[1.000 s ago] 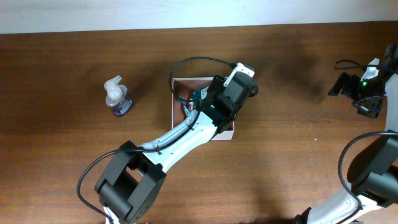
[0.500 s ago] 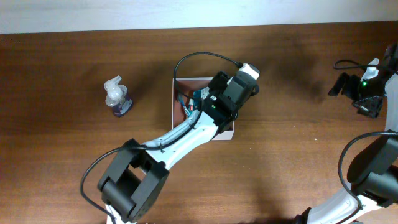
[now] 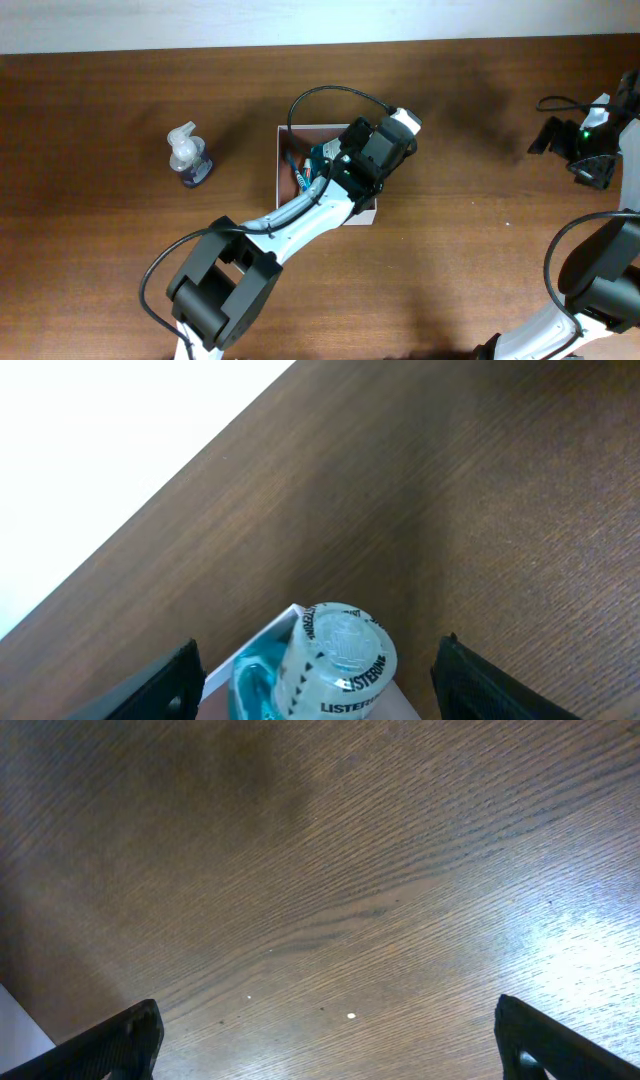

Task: Pack container
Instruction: 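Lower the mouthwash bottle into the box's right side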

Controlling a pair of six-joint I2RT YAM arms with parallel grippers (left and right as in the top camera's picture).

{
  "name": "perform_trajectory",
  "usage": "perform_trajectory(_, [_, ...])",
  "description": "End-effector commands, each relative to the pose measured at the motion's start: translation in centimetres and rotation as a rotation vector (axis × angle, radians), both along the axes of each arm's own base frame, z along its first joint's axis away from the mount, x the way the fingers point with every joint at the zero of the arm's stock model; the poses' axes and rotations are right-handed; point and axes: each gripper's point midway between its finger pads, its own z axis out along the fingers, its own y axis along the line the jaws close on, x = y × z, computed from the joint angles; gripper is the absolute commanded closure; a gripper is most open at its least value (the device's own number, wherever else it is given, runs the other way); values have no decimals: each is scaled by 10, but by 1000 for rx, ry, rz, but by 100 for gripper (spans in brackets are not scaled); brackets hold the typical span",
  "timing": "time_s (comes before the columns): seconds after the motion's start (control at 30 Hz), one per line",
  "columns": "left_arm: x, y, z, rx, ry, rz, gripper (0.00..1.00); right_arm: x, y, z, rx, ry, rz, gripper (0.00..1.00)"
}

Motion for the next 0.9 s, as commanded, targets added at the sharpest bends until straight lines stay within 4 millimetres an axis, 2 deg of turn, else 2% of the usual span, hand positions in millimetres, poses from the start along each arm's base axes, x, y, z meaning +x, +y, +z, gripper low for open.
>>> perform_trajectory(0.0, [5, -4, -9, 10, 5, -14, 26, 0, 1, 1, -3, -3, -3, 1])
perform_trajectory(0.1, [6, -5, -17, 18, 12, -14, 29, 0, 1, 1, -3, -3, -3, 1])
perform_trajectory(0.17, [6, -5, -18, 18, 12, -14, 42, 0, 1, 1, -3, -3, -3, 1])
perform_trajectory(0.23, [8, -6, -16, 12, 4, -13, 60, 0, 1, 1, -3, -3, -3, 1])
perform_trajectory(0.27, [9, -6, -15, 6, -3, -11, 64, 0, 1, 1, -3, -3, -3, 1])
perform_trajectory(0.37, [10, -7, -12, -2, -13, -10, 68, 0, 1, 1, -3, -3, -3, 2])
perform_trajectory(0.43, [12, -6, -10, -3, -26, 2, 76, 0, 1, 1, -3, -3, -3, 1])
perform_trajectory(0.87, [32, 17, 27, 31, -160, 174, 83, 0, 1, 1, -3, -3, -3, 1])
